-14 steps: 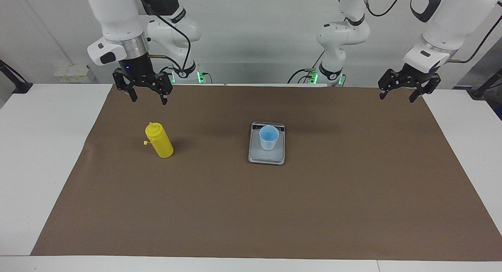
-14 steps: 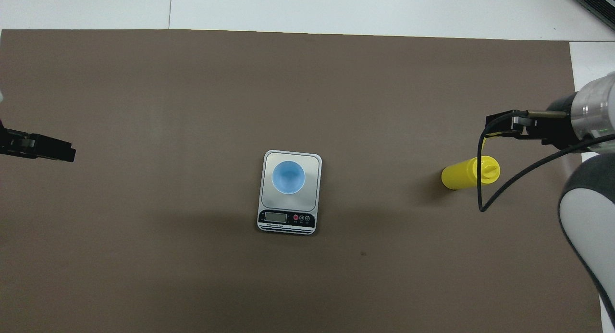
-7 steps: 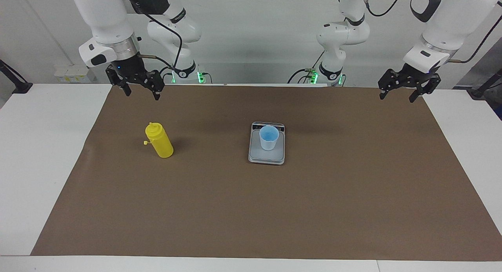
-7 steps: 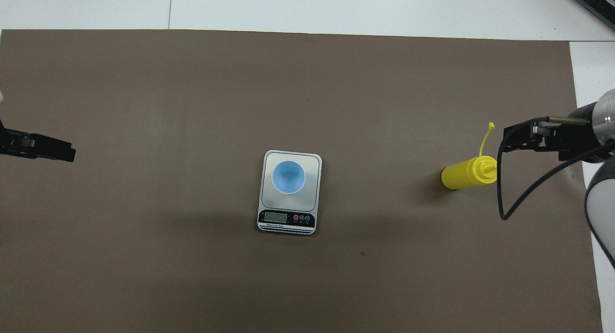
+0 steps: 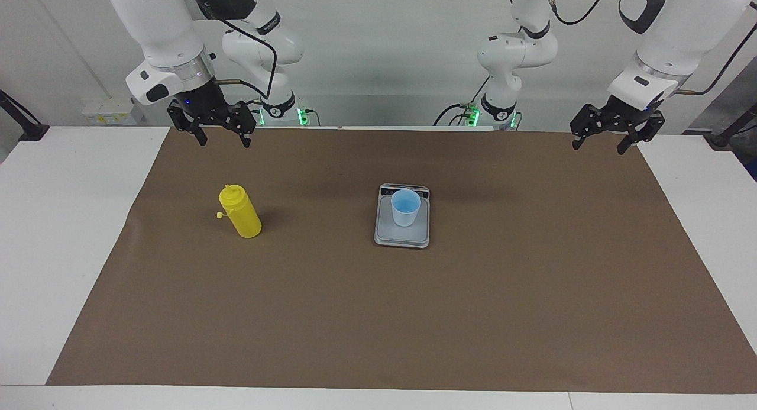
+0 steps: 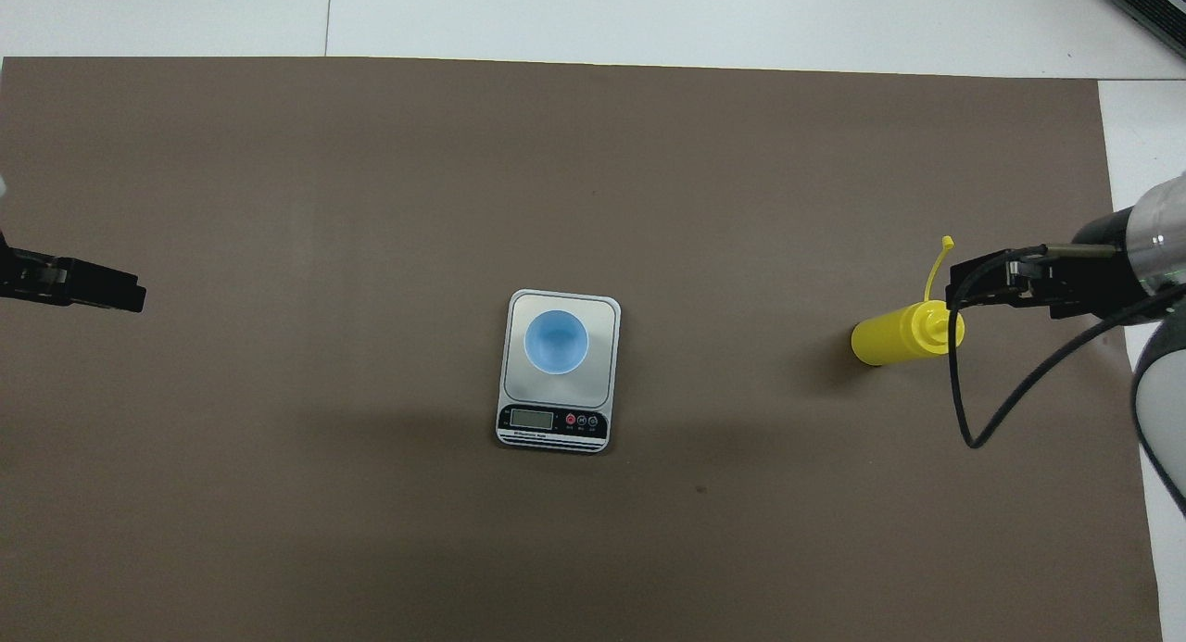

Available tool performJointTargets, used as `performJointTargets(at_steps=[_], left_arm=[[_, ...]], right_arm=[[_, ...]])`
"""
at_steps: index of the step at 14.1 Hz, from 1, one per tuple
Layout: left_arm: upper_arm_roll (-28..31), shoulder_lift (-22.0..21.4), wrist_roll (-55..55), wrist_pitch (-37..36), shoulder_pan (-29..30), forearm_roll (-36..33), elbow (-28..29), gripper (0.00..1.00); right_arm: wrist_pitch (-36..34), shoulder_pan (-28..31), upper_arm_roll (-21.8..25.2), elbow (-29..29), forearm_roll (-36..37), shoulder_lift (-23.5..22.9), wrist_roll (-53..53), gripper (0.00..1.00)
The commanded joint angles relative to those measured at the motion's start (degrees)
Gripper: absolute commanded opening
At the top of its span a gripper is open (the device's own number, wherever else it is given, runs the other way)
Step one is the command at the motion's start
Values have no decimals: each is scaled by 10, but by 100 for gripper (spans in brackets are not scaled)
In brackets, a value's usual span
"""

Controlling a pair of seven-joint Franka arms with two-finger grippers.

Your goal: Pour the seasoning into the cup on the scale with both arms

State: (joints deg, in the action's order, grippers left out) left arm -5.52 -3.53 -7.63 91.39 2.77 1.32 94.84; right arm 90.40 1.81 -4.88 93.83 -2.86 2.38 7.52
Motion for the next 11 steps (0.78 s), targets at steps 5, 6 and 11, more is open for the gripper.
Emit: performJointTargets(at_steps=[5, 6, 11], left_arm=[[-5, -7, -10, -7, 9, -4, 0, 100], [-5, -7, -10, -7, 9, -4, 0, 100], [-5, -6, -10, -8, 9, -4, 0, 100]], right_arm=[[8, 8, -2, 14, 20, 12, -46, 100], [10, 9, -2, 14, 20, 12, -55, 100], [9, 8, -2, 14, 18, 12, -51, 100]])
